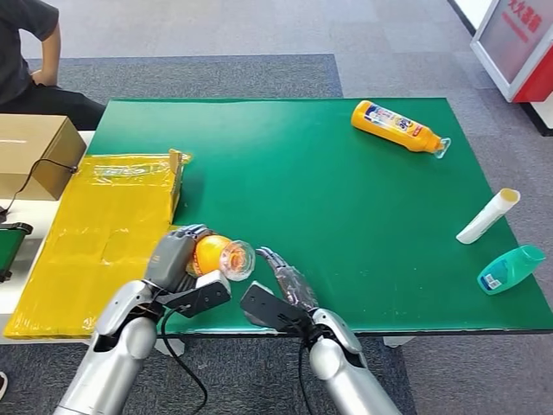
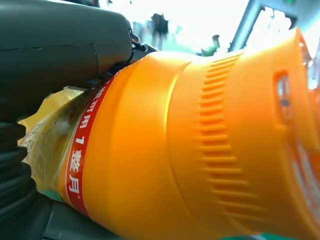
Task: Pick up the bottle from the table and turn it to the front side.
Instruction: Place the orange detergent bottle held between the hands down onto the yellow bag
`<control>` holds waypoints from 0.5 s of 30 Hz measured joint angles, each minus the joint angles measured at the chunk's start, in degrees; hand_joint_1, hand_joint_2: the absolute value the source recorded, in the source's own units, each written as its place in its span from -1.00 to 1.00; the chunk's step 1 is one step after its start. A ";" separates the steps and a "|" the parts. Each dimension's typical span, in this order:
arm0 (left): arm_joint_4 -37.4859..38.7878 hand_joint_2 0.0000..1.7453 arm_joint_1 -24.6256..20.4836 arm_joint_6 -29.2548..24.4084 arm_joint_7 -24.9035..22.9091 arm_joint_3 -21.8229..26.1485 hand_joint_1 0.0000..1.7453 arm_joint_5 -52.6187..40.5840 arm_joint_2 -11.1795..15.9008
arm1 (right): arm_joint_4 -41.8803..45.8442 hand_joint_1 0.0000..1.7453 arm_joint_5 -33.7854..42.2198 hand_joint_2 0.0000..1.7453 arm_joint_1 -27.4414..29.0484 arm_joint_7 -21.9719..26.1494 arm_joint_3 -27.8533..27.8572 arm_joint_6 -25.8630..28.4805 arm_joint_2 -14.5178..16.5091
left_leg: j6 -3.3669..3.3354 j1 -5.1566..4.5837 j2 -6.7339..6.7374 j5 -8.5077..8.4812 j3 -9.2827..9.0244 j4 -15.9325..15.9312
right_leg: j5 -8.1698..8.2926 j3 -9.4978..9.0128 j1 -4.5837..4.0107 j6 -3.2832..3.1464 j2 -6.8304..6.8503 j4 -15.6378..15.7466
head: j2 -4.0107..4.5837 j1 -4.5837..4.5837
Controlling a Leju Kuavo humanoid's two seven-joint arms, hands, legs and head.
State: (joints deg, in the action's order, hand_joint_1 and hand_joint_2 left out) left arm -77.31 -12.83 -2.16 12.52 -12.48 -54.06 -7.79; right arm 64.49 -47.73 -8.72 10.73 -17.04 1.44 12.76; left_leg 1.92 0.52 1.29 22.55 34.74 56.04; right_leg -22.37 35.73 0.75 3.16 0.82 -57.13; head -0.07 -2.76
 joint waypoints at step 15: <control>1.09 1.00 -3.76 -0.79 -12.26 4.90 1.00 -30.23 9.25 | 5.12 -1.00 -0.67 1.00 3.11 0.24 5.33 -2.06 -0.09 | 0.02 0.00 0.01 -0.01 0.01 0.00 | 0.01 0.06 -0.01 -0.02 -0.03 0.00 | 0.00 0.02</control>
State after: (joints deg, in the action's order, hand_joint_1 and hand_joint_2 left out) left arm -76.22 -16.59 -2.95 0.26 -7.58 -84.29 1.46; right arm 69.61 -48.40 -5.60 10.97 -11.71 -0.62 12.68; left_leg 1.94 0.52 1.31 22.53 34.75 56.04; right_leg -22.37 35.79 0.75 3.14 0.80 -57.13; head -0.07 -2.74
